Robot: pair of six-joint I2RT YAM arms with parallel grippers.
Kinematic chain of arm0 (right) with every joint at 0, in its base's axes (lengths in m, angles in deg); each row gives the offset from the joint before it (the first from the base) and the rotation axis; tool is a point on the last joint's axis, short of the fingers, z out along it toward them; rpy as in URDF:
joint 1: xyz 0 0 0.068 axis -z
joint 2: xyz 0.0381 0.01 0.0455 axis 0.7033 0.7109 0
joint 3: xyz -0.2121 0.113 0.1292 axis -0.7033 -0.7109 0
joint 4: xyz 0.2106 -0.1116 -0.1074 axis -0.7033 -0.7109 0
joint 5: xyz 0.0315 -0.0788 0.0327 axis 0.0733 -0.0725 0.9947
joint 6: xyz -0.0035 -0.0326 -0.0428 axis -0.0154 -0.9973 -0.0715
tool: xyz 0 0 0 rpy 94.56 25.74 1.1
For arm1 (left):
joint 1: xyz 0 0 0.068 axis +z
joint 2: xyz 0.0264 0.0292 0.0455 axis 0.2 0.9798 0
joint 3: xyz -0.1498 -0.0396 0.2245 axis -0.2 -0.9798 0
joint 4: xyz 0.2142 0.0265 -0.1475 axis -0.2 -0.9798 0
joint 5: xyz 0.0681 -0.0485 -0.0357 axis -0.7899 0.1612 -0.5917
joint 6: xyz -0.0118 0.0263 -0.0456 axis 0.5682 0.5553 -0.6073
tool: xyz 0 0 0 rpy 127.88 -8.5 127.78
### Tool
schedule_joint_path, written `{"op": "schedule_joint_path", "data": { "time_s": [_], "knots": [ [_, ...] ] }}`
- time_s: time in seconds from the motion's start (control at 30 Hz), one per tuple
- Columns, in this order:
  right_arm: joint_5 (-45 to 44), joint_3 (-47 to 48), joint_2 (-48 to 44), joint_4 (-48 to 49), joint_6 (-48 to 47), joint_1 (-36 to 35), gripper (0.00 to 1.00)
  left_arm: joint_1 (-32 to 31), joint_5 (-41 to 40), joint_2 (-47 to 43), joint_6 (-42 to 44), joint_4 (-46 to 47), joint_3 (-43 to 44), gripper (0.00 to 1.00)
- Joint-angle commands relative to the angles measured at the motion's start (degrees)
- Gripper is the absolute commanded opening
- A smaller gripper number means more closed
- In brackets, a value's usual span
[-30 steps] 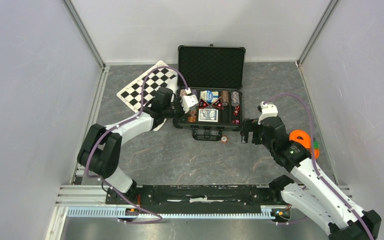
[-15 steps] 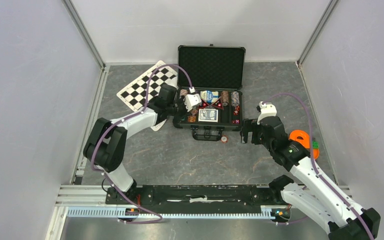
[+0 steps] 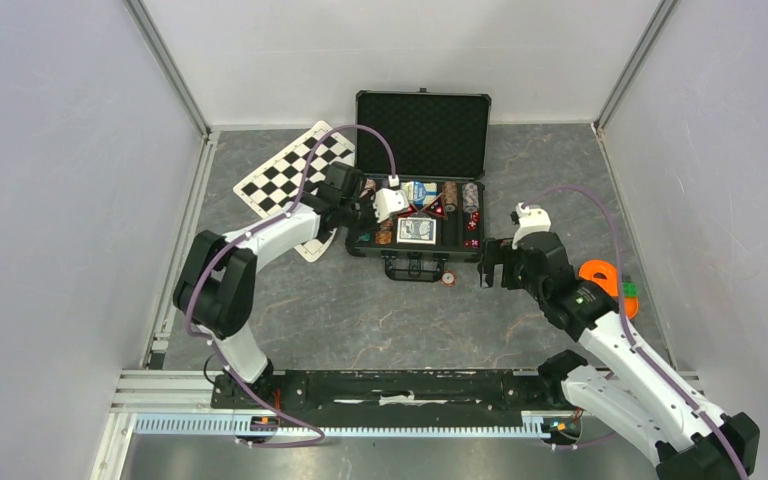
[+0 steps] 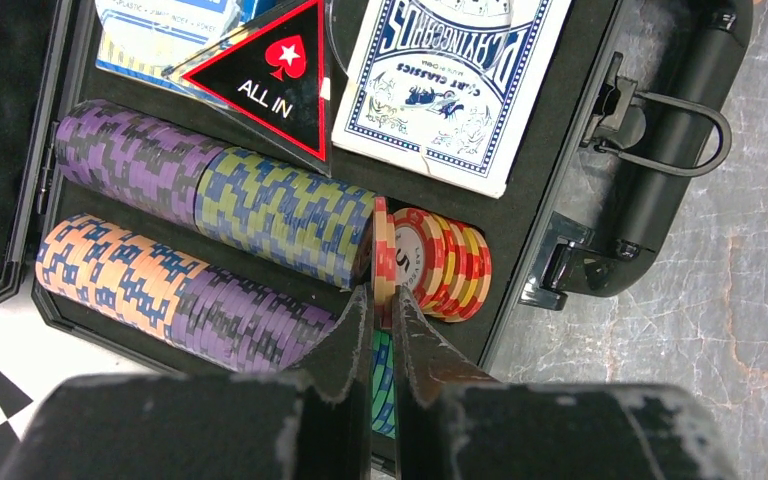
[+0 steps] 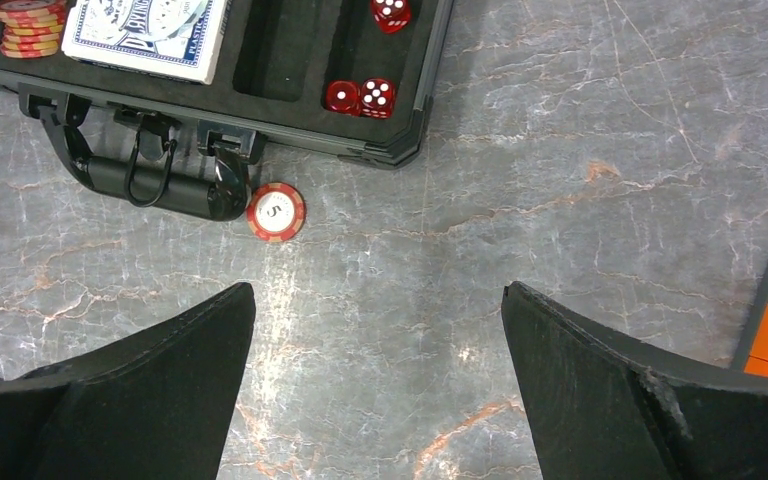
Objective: Pack up texas hold em set
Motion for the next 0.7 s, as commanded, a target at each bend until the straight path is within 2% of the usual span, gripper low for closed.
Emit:
{"op": "schedule_joint_path", "data": {
  "time_s": [0.0,0.2,0.3,0.47,0.67],
  "knots": [
    [3.7,2.0,1.0,2.8,-1.2,0.0,0.99,-0.3,-3.2,2.7,3.2,-7.9,1.6,0.02],
    [8.7,1.8,2.1,6.5,-0.7,0.0,0.99,-2.0,-5.8,5.5,4.6,-8.4,3.2,0.02],
    [8.7,1.8,2.0,6.2,-0.6,0.0,0.99,-3.7,-9.6,7.0,6.0,-9.7,3.7,0.02],
    [8.2,1.0,1.3,5.5,0.0,0.0,0.99,-4.0,-11.3,8.2,5.5,-10.7,5.2,0.02],
    [7.6,0.6,0.2,4.8,0.1,0.0,0.99,-4.3,-13.8,11.5,5.0,-17.2,10.2,0.02]
  ]
}}
